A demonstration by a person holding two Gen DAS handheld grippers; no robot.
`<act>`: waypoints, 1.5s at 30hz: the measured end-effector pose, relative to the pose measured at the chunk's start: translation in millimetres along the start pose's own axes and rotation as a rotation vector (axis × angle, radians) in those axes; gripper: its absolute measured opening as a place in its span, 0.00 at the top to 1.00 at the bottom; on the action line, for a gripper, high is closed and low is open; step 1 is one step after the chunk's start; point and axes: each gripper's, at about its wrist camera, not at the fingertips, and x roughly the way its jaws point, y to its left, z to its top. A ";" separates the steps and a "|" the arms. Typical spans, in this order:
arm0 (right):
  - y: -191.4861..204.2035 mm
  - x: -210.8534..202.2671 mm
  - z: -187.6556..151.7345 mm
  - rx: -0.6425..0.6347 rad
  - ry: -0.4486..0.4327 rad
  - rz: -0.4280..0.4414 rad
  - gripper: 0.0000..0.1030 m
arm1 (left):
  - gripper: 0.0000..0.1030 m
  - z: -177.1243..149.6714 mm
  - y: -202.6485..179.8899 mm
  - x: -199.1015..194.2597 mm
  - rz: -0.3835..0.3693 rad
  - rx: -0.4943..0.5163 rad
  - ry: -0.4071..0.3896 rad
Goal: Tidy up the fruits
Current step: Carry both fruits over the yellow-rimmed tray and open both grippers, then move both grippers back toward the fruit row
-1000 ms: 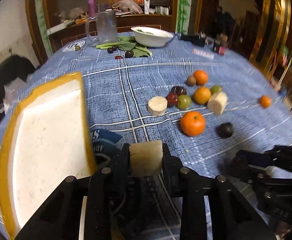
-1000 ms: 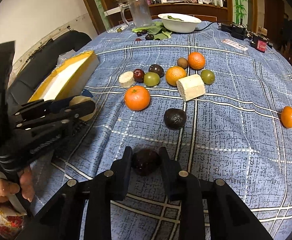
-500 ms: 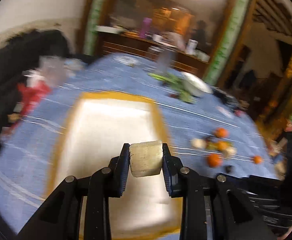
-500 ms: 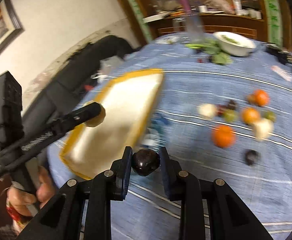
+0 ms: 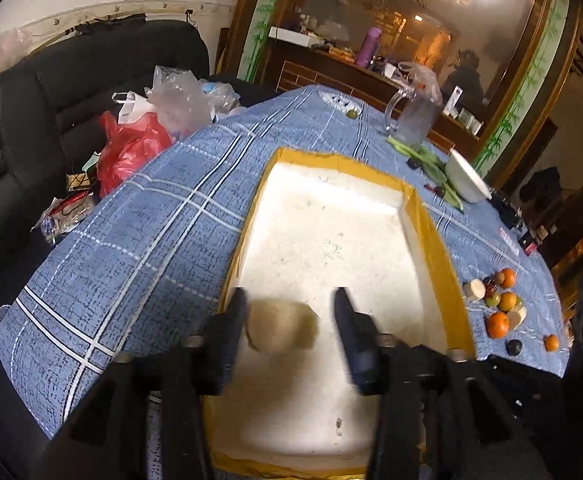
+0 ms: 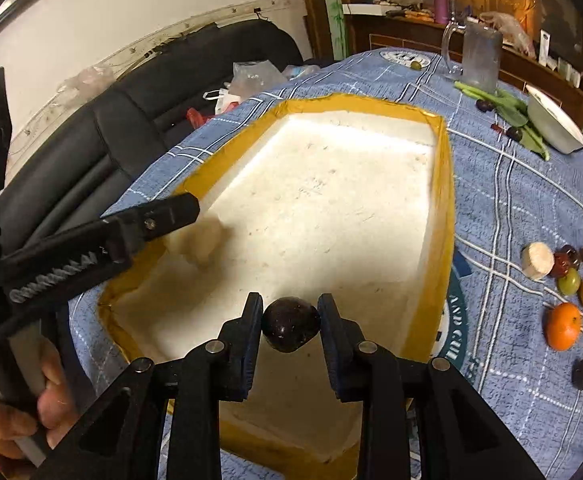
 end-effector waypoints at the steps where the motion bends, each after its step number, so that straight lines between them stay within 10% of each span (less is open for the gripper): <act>1: -2.9 -3.9 0.4 0.016 -0.004 0.012 0.69 | 0.46 2.0 -3.4 -0.7 -0.004 0.004 -0.008; 4: -14.4 -31.1 -2.2 0.070 -0.059 0.009 0.65 | 0.39 4.5 -17.1 -7.4 -0.027 0.031 -0.026; 8: -42.0 -76.1 -13.9 0.153 -0.150 -0.058 0.37 | 0.24 6.4 -52.7 -12.0 -0.082 0.093 -0.028; 15: -104.1 -140.2 -59.5 0.268 -0.248 -0.272 0.29 | 0.14 -5.5 -137.0 -27.4 -0.275 0.207 -0.004; 29: -229.5 -222.9 -129.5 0.489 -0.251 -0.403 0.29 | 0.14 -26.7 -234.5 -43.3 -0.337 0.378 0.009; 37: -310.5 -229.3 -146.9 0.612 -0.271 -0.415 0.29 | 0.14 -25.0 -219.7 -8.9 -0.243 0.352 0.042; 45: -339.0 -202.9 -139.0 0.652 -0.241 -0.430 0.36 | 0.23 -52.5 -255.5 34.0 -0.319 0.421 0.170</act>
